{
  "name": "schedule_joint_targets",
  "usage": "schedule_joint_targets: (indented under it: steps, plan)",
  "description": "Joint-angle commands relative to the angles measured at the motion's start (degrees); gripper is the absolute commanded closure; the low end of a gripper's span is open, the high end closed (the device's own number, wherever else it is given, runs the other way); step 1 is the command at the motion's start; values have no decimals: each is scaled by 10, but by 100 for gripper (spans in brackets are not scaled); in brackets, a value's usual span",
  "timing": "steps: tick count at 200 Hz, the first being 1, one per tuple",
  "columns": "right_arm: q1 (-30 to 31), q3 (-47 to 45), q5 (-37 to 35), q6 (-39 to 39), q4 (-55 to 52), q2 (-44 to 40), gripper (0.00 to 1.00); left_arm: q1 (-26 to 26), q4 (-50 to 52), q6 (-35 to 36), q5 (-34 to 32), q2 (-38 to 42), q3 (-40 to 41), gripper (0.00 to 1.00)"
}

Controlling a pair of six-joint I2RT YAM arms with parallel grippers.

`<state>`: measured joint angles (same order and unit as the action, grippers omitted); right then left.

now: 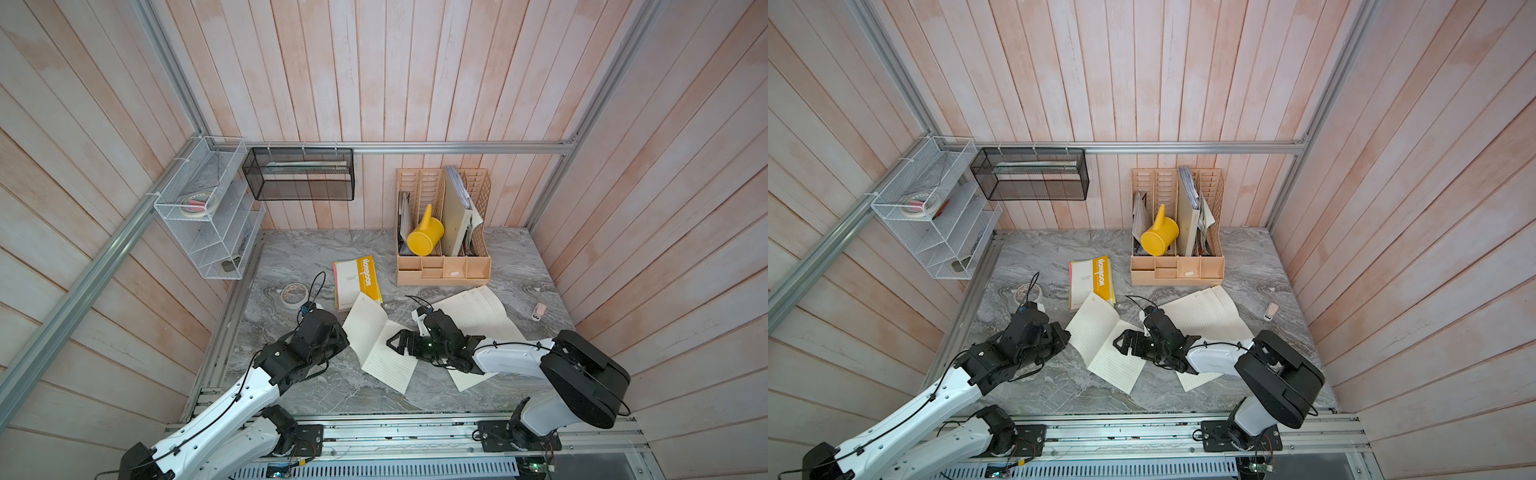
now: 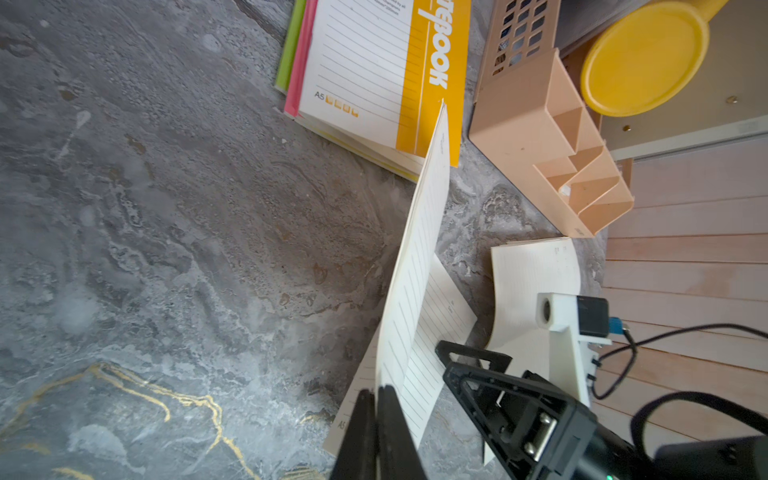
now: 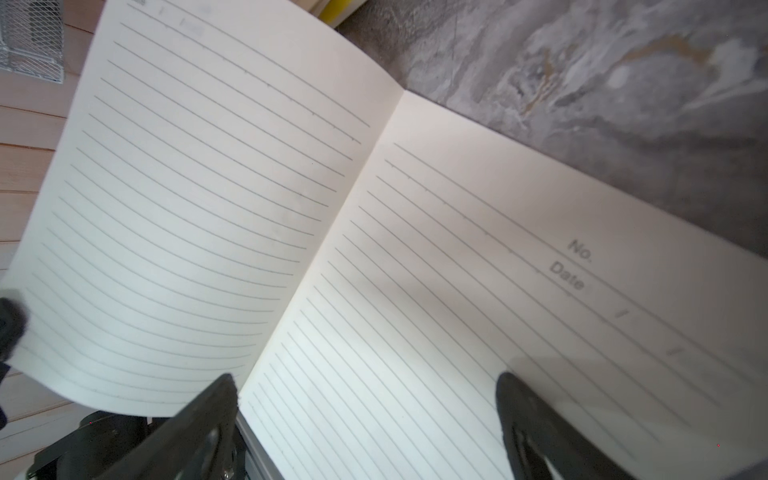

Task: Close the notebook
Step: Close the notebook at the center of the board.

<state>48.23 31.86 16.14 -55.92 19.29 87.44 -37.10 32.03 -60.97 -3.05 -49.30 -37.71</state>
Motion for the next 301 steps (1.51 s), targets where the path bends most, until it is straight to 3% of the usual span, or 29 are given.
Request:
schedule_joint_targets:
  steps: [1, 33, 100, 170, 207, 215, 222, 238, 257, 286, 301]
  plan:
    - [3, -16, 11, -7, 10, 14, 2, -2, -75, 25, 42, 18, 18, 90]
    - [4, -15, 13, -5, 9, 22, 2, -3, -188, 34, 102, 22, 54, 82]
    - [4, -11, 20, -2, 8, 26, 2, -5, -335, 42, 230, -54, 60, 65]
    - [4, -22, 11, 2, -13, -1, 2, -2, -358, 91, 218, -102, 65, 61]
    - [3, -29, 9, -1, -13, -10, 2, 16, -166, 214, 75, -121, -85, 61]
    - [3, -29, 9, -2, -12, -11, 2, 33, -125, 220, 31, -135, -110, 65]
    - [3, -30, 9, -1, -11, -10, 2, 64, -107, 221, 31, -149, -120, 69]
    - [4, -27, 10, 0, -12, -9, 2, 155, -111, 216, 100, -179, -122, 71]
    - [4, -25, 10, 1, -13, -10, 2, 228, -116, 226, 159, -227, -130, 71]
    - [3, -25, 10, 2, -15, -10, 2, 255, -83, 261, 221, -320, -172, 71]
    - [3, -24, 10, 3, -16, -9, 2, 255, -92, 267, 285, -358, -174, 71]
